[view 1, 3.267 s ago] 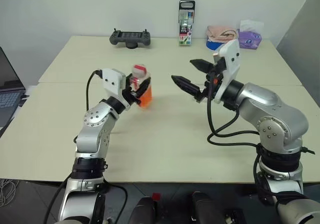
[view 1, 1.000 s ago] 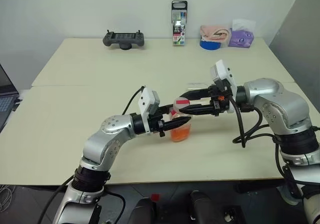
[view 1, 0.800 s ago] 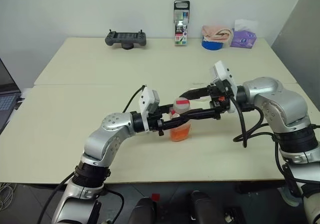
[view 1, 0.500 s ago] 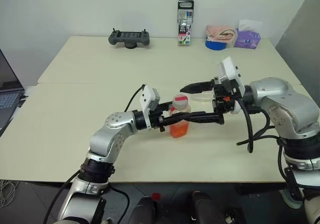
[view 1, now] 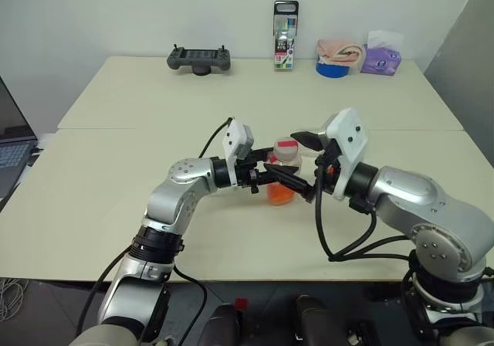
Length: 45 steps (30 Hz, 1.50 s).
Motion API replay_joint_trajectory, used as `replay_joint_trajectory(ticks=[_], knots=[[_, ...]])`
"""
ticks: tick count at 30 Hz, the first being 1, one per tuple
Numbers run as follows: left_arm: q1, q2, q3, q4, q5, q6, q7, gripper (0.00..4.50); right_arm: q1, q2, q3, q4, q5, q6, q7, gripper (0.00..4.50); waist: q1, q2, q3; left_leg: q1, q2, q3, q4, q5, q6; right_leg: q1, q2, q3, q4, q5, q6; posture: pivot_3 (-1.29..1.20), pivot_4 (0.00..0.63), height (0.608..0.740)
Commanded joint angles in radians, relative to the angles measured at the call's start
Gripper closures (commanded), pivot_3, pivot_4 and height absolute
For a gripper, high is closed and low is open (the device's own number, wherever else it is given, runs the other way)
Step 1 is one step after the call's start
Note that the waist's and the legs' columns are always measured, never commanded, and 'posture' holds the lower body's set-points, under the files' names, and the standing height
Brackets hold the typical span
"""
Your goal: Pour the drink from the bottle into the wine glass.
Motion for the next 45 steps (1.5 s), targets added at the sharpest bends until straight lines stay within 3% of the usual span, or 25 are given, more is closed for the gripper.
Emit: replay_joint_trajectory(ticks=[1,10,17,19,23,25,27,29,31,35,38,41,45], knots=[[-0.03,-0.018,0.007,-0.013,-0.004,-0.035,-0.016,2.37,-0.001,0.061,-0.03,-0.062,-0.029,0.04,-0.117,0.0,0.0,0.0,0.0,0.0,0.0,0.0,0.0,0.0,0.0,0.0,0.0,0.0,0.0,0.0,0.0,0.0,0.15,0.74],[-0.028,-0.029,0.012,0.009,0.015,-0.061,-0.02,2.37,-0.022,0.116,0.01,-0.114,-0.093,0.147,-0.25,0.0,-0.002,0.0,0.0,0.0,0.0,0.0,0.0,0.0,0.0,0.0,0.001,0.0,0.0,0.0,0.0,0.0,0.15,0.74],[-0.022,-0.023,0.017,-0.003,0.016,-0.056,-0.023,2.37,-0.015,0.131,0.057,-0.113,-0.107,0.189,-0.266,2.39,-0.003,0.0,0.0,0.0,0.0,-0.001,0.0,0.0,0.0,0.0,0.001,0.0,0.001,0.0,0.0,0.0,0.15,0.74],[-0.026,-0.019,0.021,-0.002,0.017,-0.056,-0.023,2.37,-0.028,0.127,0.052,-0.102,-0.124,0.164,-0.272,2.67,-0.003,0.0,0.0,0.0,0.0,0.0,0.0,0.0,0.0,0.0,0.001,0.0,0.001,0.0,0.0,0.0,0.15,0.74],[-0.027,-0.014,0.024,-0.007,0.015,-0.052,-0.022,2.37,-0.056,0.099,0.013,-0.072,-0.142,0.104,-0.251,2.67,-0.004,0.0,0.0,0.0,0.0,0.0,0.0,0.0,0.0,0.0,0.001,0.0,0.001,0.0,0.001,0.0,0.15,0.74],[-0.025,-0.008,0.024,-0.022,0.014,-0.043,-0.02,2.37,-0.052,0.028,-0.01,-0.055,-0.121,0.062,-0.177,2.67,-0.004,0.0,0.0,0.0,0.0,-0.001,0.0,0.0,0.0,0.0,0.001,-0.001,0.001,0.0,0.001,0.0,0.15,0.74],[-0.025,0.0,0.024,-0.051,-0.001,-0.016,-0.023,2.37,-0.027,-0.061,-0.098,-0.023,-0.03,-0.009,-0.008,2.67,-0.002,0.0,0.0,0.0,0.0,0.0,0.0,0.0,0.0,0.0,0.001,-0.001,0.0,-0.001,0.001,0.0,0.15,0.74],[-0.018,0.014,0.025,-0.089,-0.019,0.016,-0.027,2.37,-0.011,-0.155,-0.201,0.052,0.16,-0.103,0.29,2.67,-0.001,0.0,0.0,0.0,-0.001,0.0,0.0,0.0,0.001,0.001,0.0,0.0,-0.002,-0.001,0.001,0.0,0.15,0.74],[-0.007,0.025,0.029,-0.132,-0.038,0.058,-0.021,2.37,-0.007,-0.284,-0.214,0.137,0.274,-0.19,0.603,2.67,-0.002,0.0,0.001,-0.001,-0.001,0.0,0.0,0.0,0.001,0.001,0.0,0.0,-0.003,0.0,0.001,0.0,0.15,0.74],[0.029,0.044,0.018,-0.222,-0.069,0.121,-0.01,2.37,-0.138,-0.411,-0.044,0.398,0.128,-0.396,0.838,2.67,-0.018,0.0,0.001,0.003,0.001,0.002,-0.001,-0.001,0.003,0.003,0.001,0.0,-0.002,-0.001,0.003,0.0,0.15,0.74],[0.046,0.056,0.009,-0.25,-0.079,0.14,-0.01,2.37,-0.202,-0.446,0.063,0.51,0.049,-0.489,0.928,2.67,-0.025,0.0,0.001,0.006,0.004,0.002,-0.001,-0.001,0.003,0.004,0.005,0.0,0.0,-0.003,0.006,0.0,0.15,0.74],[0.045,0.054,0.004,-0.245,-0.069,0.128,-0.003,2.38,-0.276,-0.455,0.109,0.59,0.054,-0.507,1.026,1.7,-0.023,0.0,0.001,0.005,0.005,0.0,0.0,-0.001,0.003,0.004,0.007,-0.001,0.001,-0.002,0.004,0.0,0.15,0.74],[0.022,0.043,-0.004,-0.213,-0.048,0.1,0.001,2.38,-0.313,-0.448,0.099,0.643,0.035,-0.556,1.048,0.23,-0.015,0.0,0.001,0.005,0.005,0.0,0.001,-0.001,0.002,0.004,0.006,0.0,-0.001,-0.002,0.004,0.0,0.15,0.74]])
